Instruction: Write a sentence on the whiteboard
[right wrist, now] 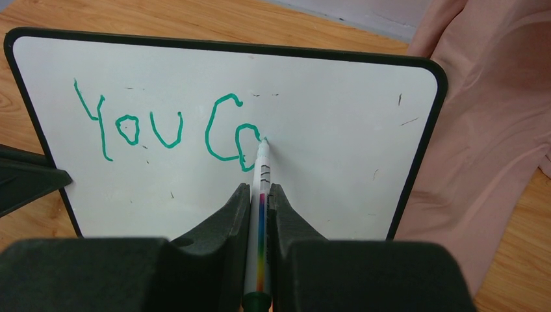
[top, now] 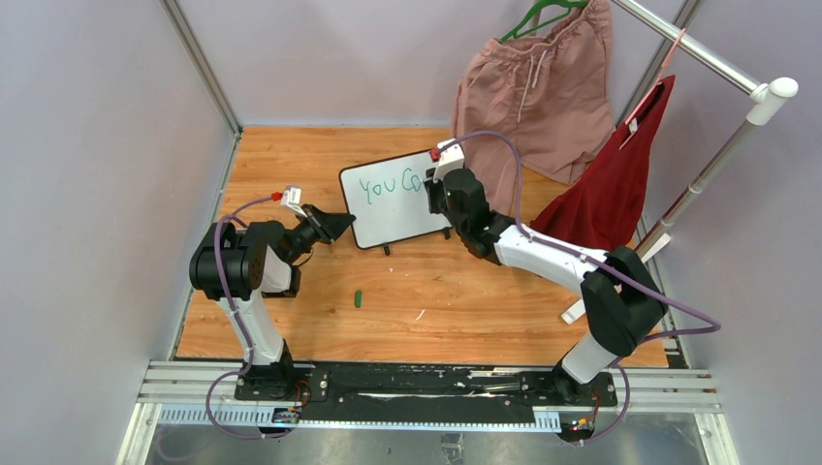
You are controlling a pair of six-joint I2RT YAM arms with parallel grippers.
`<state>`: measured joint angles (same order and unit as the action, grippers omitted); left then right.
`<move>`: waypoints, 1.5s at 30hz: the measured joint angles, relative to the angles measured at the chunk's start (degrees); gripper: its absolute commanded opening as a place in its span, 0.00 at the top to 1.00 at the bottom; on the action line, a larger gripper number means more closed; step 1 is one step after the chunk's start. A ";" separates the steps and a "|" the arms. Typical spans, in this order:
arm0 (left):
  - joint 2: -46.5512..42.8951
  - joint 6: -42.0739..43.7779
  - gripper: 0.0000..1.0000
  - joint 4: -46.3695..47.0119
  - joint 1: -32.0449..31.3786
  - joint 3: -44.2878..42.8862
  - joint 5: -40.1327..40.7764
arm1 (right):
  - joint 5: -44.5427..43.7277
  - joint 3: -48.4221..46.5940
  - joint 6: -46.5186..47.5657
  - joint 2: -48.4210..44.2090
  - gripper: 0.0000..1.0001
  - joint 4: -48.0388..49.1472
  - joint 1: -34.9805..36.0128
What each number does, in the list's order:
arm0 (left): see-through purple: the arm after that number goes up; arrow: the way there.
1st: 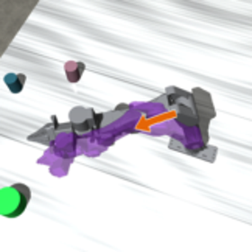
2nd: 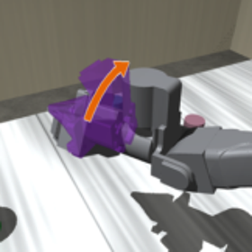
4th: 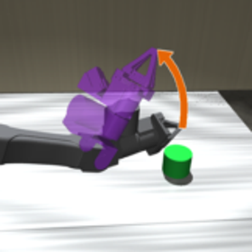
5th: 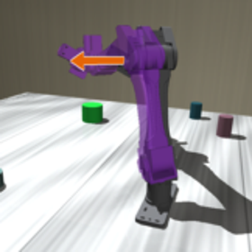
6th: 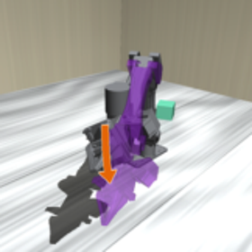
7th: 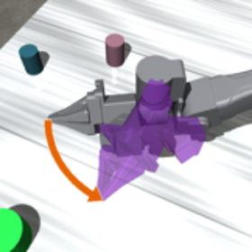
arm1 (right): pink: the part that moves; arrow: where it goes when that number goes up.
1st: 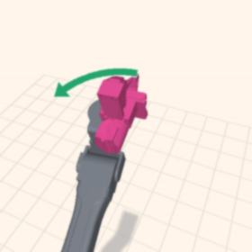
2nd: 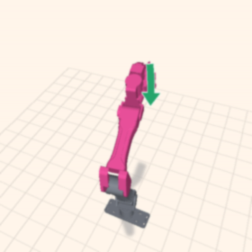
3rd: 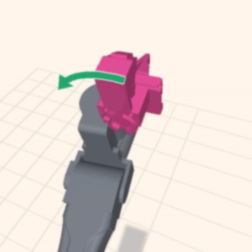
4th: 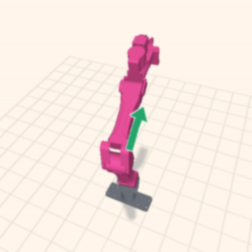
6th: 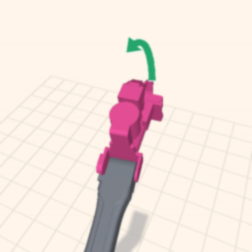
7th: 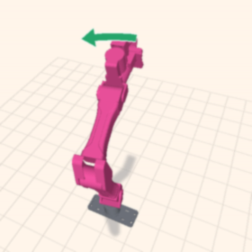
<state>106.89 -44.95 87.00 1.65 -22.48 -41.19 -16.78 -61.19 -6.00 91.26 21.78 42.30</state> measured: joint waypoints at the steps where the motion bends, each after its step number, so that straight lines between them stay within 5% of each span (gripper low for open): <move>1: 0.00 0.00 1.00 0.02 0.00 0.00 0.00 | 0.00 0.04 0.00 0.00 1.00 0.00 0.00; 45: 0.00 0.00 1.00 0.02 -0.02 0.00 0.02 | -0.07 -1.29 -0.07 -0.37 1.00 -0.35 -1.29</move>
<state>106.89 -44.95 87.02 1.63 -22.48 -41.17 -16.84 -62.48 -6.07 90.89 21.43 41.01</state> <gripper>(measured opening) 0.166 0.153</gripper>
